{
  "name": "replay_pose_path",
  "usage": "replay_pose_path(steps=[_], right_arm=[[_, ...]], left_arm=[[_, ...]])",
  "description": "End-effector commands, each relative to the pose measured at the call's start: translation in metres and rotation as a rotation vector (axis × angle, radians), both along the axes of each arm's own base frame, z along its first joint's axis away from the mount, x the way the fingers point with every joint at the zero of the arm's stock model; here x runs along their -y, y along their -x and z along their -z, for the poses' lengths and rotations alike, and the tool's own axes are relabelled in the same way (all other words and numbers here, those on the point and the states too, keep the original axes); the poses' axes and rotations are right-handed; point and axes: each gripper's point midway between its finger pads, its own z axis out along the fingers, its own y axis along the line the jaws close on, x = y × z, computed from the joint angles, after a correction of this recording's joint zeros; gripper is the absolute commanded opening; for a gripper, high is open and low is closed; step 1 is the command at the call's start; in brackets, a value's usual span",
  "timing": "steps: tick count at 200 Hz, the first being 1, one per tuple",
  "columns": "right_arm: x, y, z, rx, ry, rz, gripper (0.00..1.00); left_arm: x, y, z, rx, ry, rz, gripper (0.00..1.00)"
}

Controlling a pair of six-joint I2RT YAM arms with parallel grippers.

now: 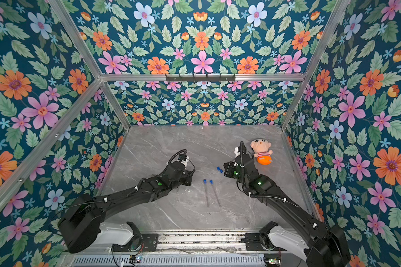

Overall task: Remove stoppers from test tubes
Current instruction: Place the test tube at the center of the board.

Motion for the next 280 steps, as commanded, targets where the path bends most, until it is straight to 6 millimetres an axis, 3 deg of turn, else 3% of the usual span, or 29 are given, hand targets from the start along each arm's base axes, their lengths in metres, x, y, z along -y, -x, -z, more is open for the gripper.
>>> replay_pose_path(steps=[1, 78, 166, 220, 280], right_arm=[[0.009, 0.002, 0.008, -0.002, 0.049, 0.021, 0.00], [0.017, 0.009, 0.015, 0.003, 0.068, 0.029, 0.00], [0.017, 0.012, 0.017, 0.003, 0.060, 0.022, 0.00], [0.014, 0.011, 0.020, -0.008, 0.052, 0.017, 0.00], [0.013, 0.009, 0.020, -0.008, 0.053, 0.017, 0.00]], left_arm=[[-0.009, -0.008, 0.018, -0.055, -0.063, -0.053, 0.13], [-0.015, -0.034, 0.063, -0.125, -0.185, -0.111, 0.14], [-0.021, -0.042, 0.087, -0.149, -0.242, -0.143, 0.20], [-0.025, -0.040, 0.092, -0.161, -0.257, -0.147, 0.25], [-0.019, -0.045, 0.072, -0.113, -0.230, -0.128, 0.31]])
